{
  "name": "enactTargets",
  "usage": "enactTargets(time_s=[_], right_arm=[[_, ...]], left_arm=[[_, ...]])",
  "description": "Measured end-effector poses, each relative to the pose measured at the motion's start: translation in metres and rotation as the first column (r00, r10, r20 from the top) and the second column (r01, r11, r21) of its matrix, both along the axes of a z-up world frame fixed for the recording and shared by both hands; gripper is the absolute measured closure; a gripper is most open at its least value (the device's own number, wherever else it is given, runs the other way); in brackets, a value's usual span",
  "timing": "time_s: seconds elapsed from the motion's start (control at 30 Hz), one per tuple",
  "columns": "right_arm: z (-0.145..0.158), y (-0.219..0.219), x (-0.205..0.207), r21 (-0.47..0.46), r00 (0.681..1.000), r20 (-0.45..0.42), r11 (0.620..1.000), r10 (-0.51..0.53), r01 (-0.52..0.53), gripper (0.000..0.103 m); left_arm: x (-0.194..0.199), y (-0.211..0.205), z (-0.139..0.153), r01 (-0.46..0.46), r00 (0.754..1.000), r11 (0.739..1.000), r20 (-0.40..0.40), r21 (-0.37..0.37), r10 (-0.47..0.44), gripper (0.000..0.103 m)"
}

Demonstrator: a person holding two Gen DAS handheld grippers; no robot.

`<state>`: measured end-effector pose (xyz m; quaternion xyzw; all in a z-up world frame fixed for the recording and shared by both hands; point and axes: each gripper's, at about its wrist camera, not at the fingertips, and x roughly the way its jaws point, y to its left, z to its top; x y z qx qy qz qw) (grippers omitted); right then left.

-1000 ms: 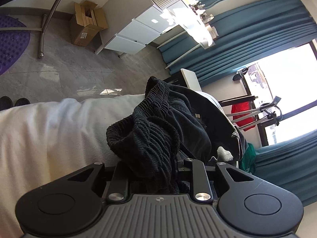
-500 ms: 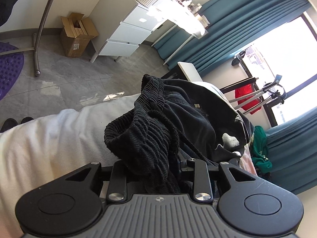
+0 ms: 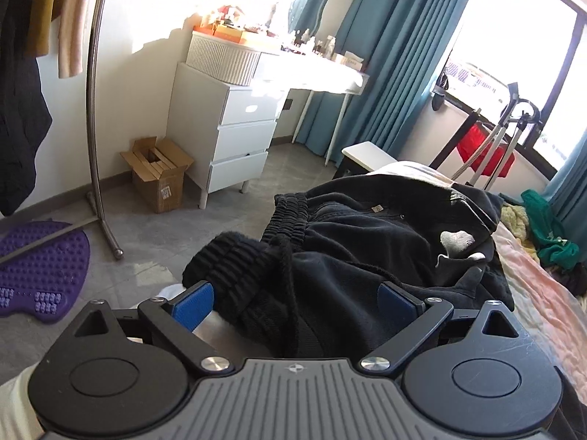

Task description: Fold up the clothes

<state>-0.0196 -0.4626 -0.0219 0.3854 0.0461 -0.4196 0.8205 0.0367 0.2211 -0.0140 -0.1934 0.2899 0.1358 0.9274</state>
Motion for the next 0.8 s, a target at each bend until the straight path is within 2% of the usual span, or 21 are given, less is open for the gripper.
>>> enactTargets(time_s=[0.1,0.2,0.33,0.43,0.57,0.8], right_arm=[[0.008,0.029,0.017,-0.053,0.994,0.004,0.993,0.107,-0.107,0.023],[0.006,0.064,0.034,-0.092,0.975,-0.014,0.971,0.22,-0.22,0.023],[0.006,0.109,0.058,-0.171,0.912,-0.096,0.896,0.398,-0.409,0.023],[0.012,0.132,0.068,-0.226,0.863,-0.121,0.833,0.49,-0.505,0.024],[0.019,0.147,0.07,-0.257,0.831,-0.123,0.791,0.543,-0.555,0.024],[0.016,0.145,0.07,-0.194,0.803,-0.069,0.782,0.592,-0.593,0.023]], left_arm=[[-0.007,-0.009,0.008,-0.014,0.999,0.999,0.046,0.039,0.012,0.005],[-0.012,-0.018,0.015,-0.005,0.996,0.996,0.088,0.085,-0.003,0.005],[-0.012,-0.047,0.024,0.072,0.989,0.978,0.116,0.196,-0.096,0.004],[-0.011,-0.078,0.03,0.145,0.972,0.955,0.142,0.26,-0.187,0.004],[0.0,-0.125,0.031,0.246,0.944,0.926,0.146,0.288,-0.296,0.003],[0.037,-0.208,0.024,0.369,0.897,0.877,0.128,0.308,-0.422,0.003]])
